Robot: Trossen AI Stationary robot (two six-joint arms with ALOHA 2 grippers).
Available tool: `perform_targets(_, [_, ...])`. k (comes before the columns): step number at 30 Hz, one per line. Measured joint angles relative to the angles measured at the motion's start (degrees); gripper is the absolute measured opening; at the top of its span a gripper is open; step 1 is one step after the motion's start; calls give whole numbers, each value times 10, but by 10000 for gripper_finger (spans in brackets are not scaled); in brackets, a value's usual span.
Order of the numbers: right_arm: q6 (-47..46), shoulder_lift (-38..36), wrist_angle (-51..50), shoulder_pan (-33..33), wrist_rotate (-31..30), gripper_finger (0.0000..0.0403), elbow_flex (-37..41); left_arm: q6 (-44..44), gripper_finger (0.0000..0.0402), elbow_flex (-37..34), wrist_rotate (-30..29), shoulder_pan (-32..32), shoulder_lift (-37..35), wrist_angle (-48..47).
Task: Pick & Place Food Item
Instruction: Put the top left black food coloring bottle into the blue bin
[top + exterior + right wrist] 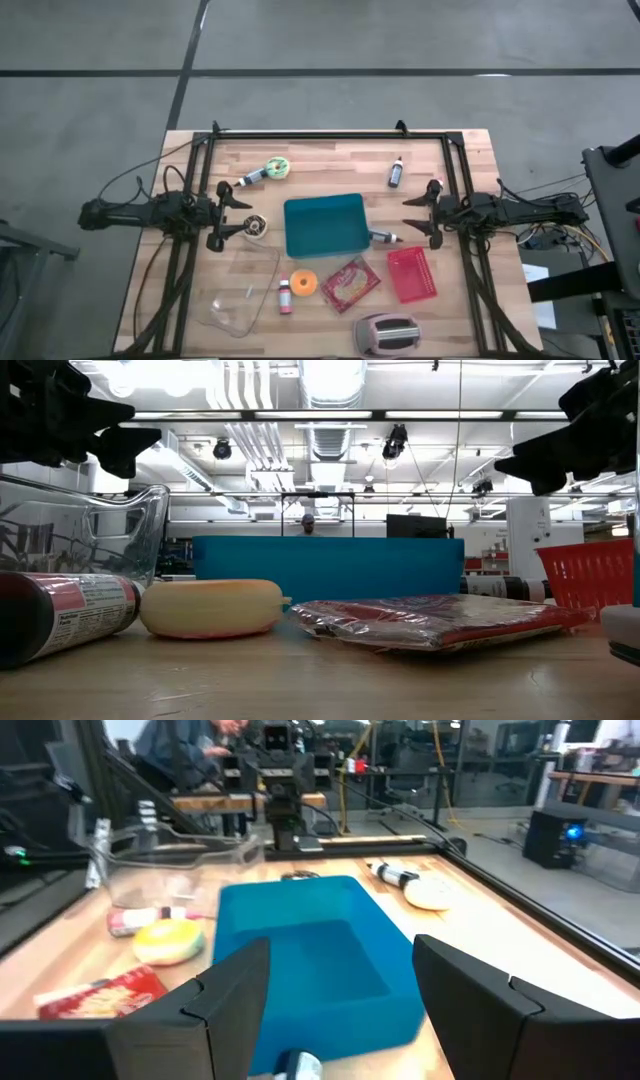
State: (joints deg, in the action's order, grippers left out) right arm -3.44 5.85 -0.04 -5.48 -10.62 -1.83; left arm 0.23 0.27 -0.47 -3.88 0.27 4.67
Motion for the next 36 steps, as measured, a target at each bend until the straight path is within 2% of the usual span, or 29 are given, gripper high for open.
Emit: perform_targets(36, [-11,15,8,0,0,237,0,-9,261,0,0,0,0,-2])
